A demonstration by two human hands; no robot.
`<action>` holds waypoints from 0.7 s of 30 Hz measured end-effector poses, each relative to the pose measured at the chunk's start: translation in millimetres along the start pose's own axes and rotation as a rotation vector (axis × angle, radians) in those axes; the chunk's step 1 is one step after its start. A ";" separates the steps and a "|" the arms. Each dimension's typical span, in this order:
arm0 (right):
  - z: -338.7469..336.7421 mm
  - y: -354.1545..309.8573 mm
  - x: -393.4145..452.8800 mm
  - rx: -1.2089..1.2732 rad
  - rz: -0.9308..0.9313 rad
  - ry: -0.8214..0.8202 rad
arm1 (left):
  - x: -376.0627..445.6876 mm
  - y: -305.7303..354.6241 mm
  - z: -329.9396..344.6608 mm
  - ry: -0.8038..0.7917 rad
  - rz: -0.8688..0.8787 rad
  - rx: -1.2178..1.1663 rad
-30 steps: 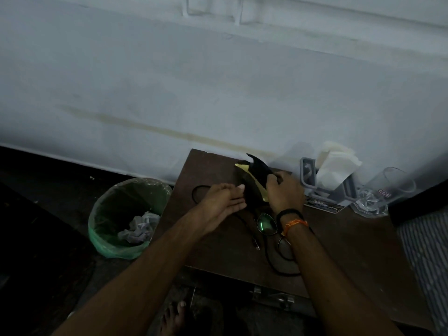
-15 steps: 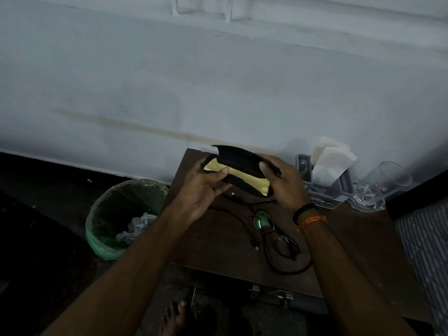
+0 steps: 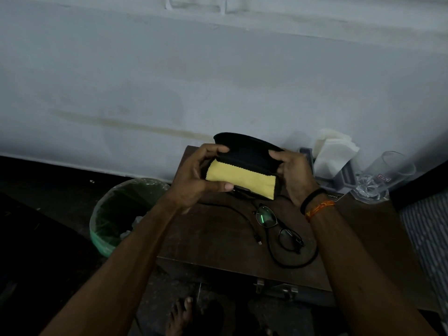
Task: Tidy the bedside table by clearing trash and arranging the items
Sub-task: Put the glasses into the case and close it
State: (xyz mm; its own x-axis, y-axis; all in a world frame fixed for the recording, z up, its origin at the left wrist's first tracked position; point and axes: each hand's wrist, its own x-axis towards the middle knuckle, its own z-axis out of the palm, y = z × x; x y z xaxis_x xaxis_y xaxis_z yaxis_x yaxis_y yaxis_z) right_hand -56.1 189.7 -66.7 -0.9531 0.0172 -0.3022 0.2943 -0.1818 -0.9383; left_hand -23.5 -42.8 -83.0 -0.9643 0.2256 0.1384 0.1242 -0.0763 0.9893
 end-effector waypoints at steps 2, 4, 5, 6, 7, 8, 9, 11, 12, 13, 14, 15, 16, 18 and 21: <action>-0.6 1.4 1.2 -0.023 0.015 0.023 | -0.9 0.8 -2.9 -0.046 -0.046 0.042; 1.4 0.2 0.2 -0.034 0.016 0.019 | -1.2 1.1 -4.9 -0.070 -0.073 0.061; 2.4 -0.6 -0.5 -0.030 0.015 0.011 | -1.4 1.1 -5.6 -0.070 -0.077 0.072; 2.8 -0.5 -0.2 -0.033 0.006 0.002 | -1.7 1.2 -6.2 -0.065 -0.081 0.081; 3.3 -1.6 -0.9 -0.037 -0.006 -0.008 | -1.7 1.5 -6.5 -0.057 -0.084 0.081; 3.7 -3.4 -1.4 -0.058 -0.024 -0.014 | -1.7 1.9 -6.8 -0.046 -0.085 0.074; 4.0 -6.5 -2.5 -0.083 -0.040 -0.009 | -1.4 1.8 -7.7 -0.033 -0.085 0.064; 2.8 -11.9 -7.3 -0.084 -0.053 0.026 | 0.3 1.9 -11.0 0.016 -0.074 0.038; 1.2 -13.7 -11.6 -0.060 -0.059 0.064 | 1.4 2.0 -13.0 0.051 -0.065 0.025; 0.1 -15.3 -17.7 -0.040 -0.079 0.117 | 2.6 2.0 -15.2 0.086 -0.057 0.017; -3.6 -13.8 -22.1 -0.070 -0.130 0.198 | 3.7 2.0 -17.3 0.118 -0.050 0.012; -7.8 -11.8 -27.3 -0.163 -0.208 0.285 | 4.5 1.5 -18.8 0.143 -0.044 0.012; -14.3 -7.3 -30.6 -0.353 -0.298 0.349 | 5.2 1.2 -20.5 0.160 -0.040 0.016; -27.8 4.1 -36.3 -0.931 -0.422 0.283 | 6.1 0.2 -20.6 0.177 -0.047 0.026; -35.8 22.5 -44.5 -1.442 -0.255 0.082 | 7.4 -4.5 -17.1 0.191 -0.079 0.025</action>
State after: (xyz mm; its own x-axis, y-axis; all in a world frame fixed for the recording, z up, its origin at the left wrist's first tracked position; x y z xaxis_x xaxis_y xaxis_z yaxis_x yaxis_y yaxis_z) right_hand -4.6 220.0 -80.4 -0.9969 -0.0392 -0.0685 -0.0166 0.9527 -0.3034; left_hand -35.2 -57.5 -87.1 -0.9978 0.0420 0.0516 0.0499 -0.0414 0.9979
